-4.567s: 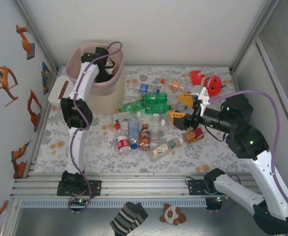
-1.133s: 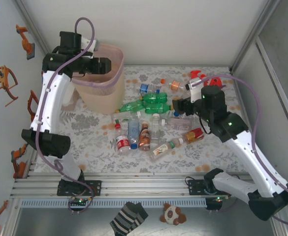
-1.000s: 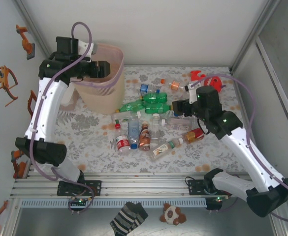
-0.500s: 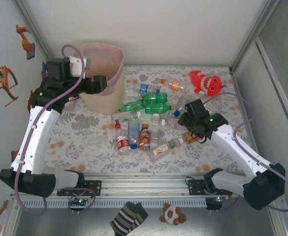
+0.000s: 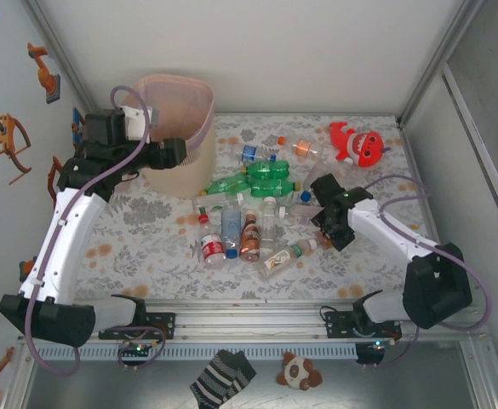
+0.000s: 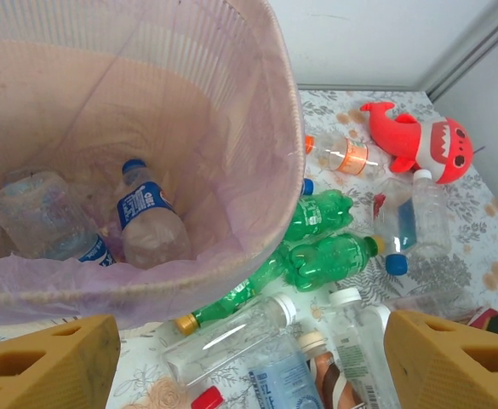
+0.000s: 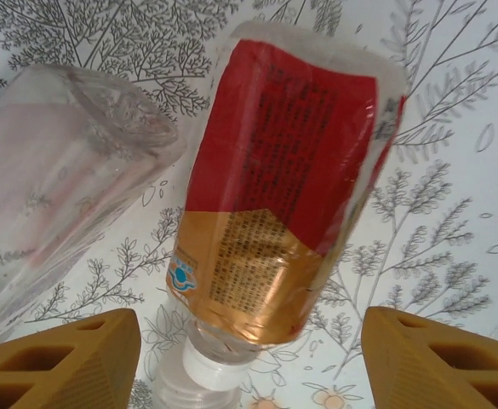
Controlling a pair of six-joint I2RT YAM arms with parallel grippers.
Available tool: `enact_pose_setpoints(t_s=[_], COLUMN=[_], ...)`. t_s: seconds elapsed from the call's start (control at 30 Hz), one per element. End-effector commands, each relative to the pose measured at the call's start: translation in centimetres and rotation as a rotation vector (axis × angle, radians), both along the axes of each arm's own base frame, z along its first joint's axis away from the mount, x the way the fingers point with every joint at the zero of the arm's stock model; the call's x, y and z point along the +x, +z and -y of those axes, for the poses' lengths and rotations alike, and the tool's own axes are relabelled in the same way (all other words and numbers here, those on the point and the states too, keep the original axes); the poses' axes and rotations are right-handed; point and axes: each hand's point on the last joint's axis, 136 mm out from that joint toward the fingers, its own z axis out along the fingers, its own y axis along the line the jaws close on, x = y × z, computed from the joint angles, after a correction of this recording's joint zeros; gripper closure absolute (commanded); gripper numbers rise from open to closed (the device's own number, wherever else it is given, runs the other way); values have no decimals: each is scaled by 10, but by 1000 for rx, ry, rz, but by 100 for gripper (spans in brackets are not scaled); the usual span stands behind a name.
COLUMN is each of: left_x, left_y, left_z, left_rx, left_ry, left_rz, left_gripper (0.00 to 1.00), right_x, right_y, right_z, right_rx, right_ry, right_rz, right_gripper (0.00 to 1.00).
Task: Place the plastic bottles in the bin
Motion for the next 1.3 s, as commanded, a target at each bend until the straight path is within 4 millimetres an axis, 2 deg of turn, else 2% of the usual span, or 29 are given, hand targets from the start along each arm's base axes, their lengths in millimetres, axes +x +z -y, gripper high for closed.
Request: enact_pose_setpoints(t_s=[0.0, 0.17, 0.27, 0.47, 0.73, 1.0, 1.27], left_x=[-8, -10, -10, -11, -18, -19, -19], left_y=[10, 8, 7, 5, 5, 5, 9], left_z=[2, 1, 2, 7, 5, 6, 11], left_rx=[-38, -39, -48, -58, -41, -46, -66], left_ry=[-12, -3, -8, -22, -20, -27, -38], left_rz=[22, 19, 10, -5, -7, -9, 0], left_gripper=[20, 19, 20, 20, 20, 20, 20], right_x=[4, 7, 4, 1, -2, -6, -10], right_y=[-10, -27, -35, -49, -64, -61, -36], right_z=[-7, -5, 1, 14, 16, 18, 30], right_rx=[71, 64, 44, -20, -29, -22, -62], right_ry=[-72, -93, -110, -123, -144, -160, -161], right_rz=[24, 25, 1, -37, -67, -59, -18], right_gripper=[29, 21, 19, 23, 29, 44, 48])
